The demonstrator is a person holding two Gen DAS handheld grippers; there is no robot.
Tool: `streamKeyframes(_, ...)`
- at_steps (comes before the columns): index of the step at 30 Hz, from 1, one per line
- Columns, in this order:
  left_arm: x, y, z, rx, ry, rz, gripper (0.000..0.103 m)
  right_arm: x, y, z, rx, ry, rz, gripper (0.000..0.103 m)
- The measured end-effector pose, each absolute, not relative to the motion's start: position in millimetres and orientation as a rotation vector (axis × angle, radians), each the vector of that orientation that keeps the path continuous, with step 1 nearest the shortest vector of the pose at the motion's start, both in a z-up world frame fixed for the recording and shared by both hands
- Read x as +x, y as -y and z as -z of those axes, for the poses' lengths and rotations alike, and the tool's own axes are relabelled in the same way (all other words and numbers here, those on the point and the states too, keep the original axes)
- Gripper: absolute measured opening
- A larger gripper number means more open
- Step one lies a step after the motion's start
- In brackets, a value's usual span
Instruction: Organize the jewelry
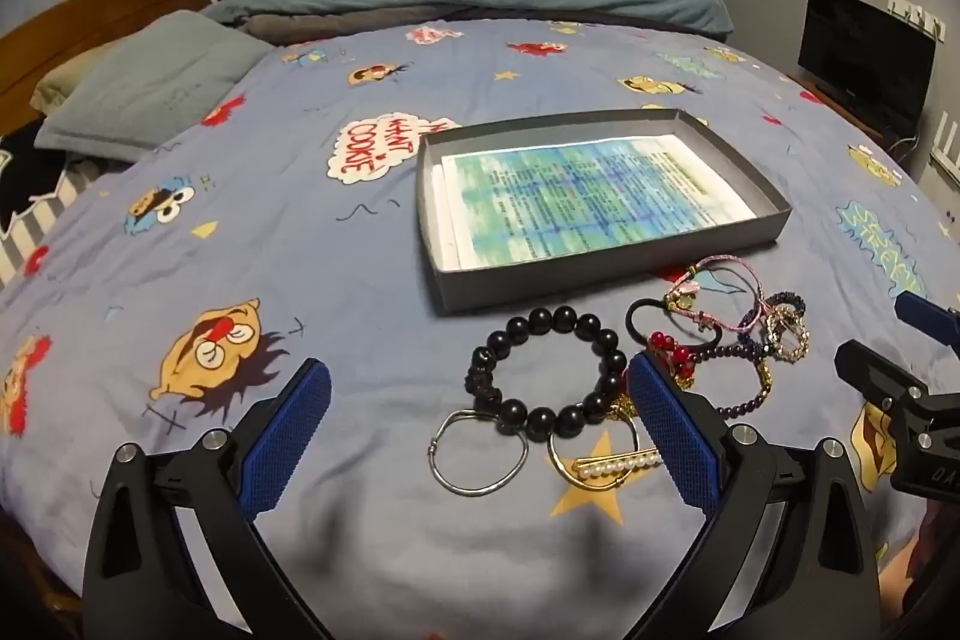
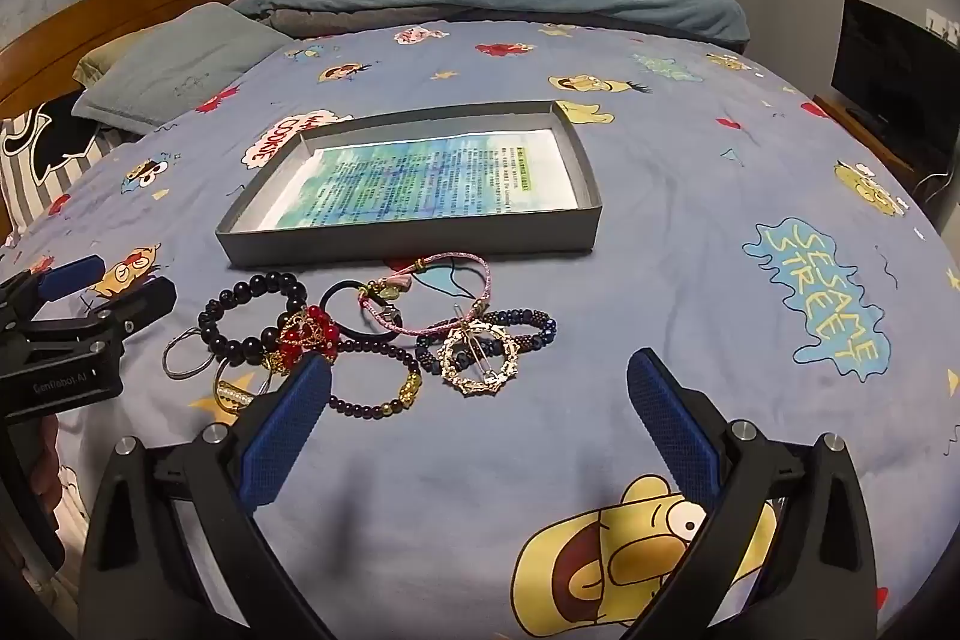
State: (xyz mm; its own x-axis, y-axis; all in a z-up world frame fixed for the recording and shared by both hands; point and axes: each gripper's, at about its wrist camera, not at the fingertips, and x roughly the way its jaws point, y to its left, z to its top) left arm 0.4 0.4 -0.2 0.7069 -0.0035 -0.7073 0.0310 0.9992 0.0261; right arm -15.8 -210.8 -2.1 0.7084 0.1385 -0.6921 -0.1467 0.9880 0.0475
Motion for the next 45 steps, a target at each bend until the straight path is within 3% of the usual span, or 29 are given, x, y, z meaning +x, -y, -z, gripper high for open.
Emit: streamKeyframes(45, 3.5, -3.7, 4.6, 0.045, -0.79, 0.015, 0.098, -14.3, 213.7, 0.0, -0.018, -0.767, -0.156, 0.098)
